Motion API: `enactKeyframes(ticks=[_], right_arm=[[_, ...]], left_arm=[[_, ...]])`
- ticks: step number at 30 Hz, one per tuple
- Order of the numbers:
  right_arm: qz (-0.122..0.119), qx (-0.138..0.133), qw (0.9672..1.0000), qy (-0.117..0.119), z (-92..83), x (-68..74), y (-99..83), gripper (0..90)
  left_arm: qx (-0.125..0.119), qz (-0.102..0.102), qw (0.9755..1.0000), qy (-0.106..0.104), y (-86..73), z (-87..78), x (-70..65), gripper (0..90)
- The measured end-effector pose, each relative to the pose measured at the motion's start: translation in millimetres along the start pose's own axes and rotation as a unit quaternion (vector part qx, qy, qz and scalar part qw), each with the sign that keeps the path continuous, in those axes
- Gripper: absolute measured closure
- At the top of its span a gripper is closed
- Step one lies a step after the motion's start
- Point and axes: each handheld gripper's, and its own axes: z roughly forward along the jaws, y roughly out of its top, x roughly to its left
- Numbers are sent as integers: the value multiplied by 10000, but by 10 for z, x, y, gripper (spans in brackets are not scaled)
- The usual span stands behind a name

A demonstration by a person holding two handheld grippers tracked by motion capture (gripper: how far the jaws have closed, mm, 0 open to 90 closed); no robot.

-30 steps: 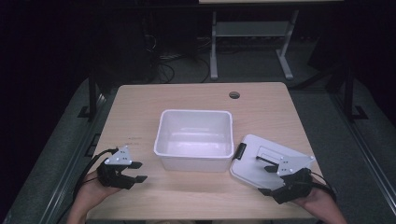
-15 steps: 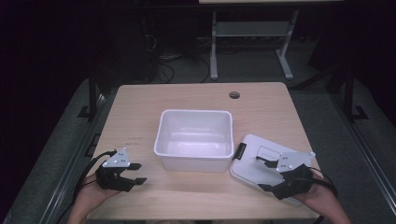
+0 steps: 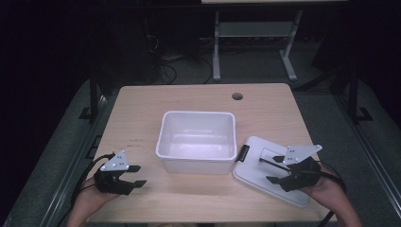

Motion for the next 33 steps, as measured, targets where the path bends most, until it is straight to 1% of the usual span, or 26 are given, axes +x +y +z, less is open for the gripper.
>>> enactKeyframes(ticks=[3, 4, 7, 8, 10, 12, 13, 15, 16, 17, 20, 25, 28, 33], right_arm=[[68, 102, 9999, -26, 27, -64, -28, 337], [89, 132, 9999, -54, 35, -85, -37, 360], [133, 182, 9997, -114, 60, -152, -59, 420], [132, 211, 9996, -134, 68, -173, -64, 459], [160, 255, 9995, -104, 85, -205, -69, 498], [171, 329, 9993, -44, 114, -237, -74, 555], [184, 363, 9992, -37, 126, -248, -78, 560], [234, 444, 9987, 0, 165, -281, -84, 599], [194, 494, 9986, -11, 191, -296, -86, 615], [211, 508, 9985, 11, 206, -306, -87, 632], [232, 558, 9981, 66, 238, -322, -83, 643], [247, 593, 9978, 139, 283, -361, -93, 719], [255, 592, 9977, 198, 302, -379, -116, 740], [350, 587, 9975, 190, 292, -425, -150, 795]], left_arm=[[11, -11, 10000, 9, -6, -7, 1, 429], [9, -11, 10000, 13, -8, -10, 2, 427], [-104, -65, 9999, -71, -24, -15, 16, 421], [-70, -71, 9999, -50, -27, -15, 16, 421], [-31, -56, 10000, -12, -29, -19, 16, 421], [-75, -67, 9999, 1, -32, -30, 14, 422], [-84, -69, 9999, -4, -31, -35, 15, 422], [-77, -52, 10000, -1, -34, -35, 11, 422], [-71, -48, 10000, -4, -35, -36, 10, 421], [-77, -51, 10000, -7, -37, -36, 10, 420], [-94, -108, 9999, -36, -38, -38, 11, 417], [-79, -108, 9999, -18, -32, -28, 2, 404], [-92, -126, 9999, -19, -29, -27, -3, 399], [-47, -118, 9999, -14, -30, -32, 3, 399]])
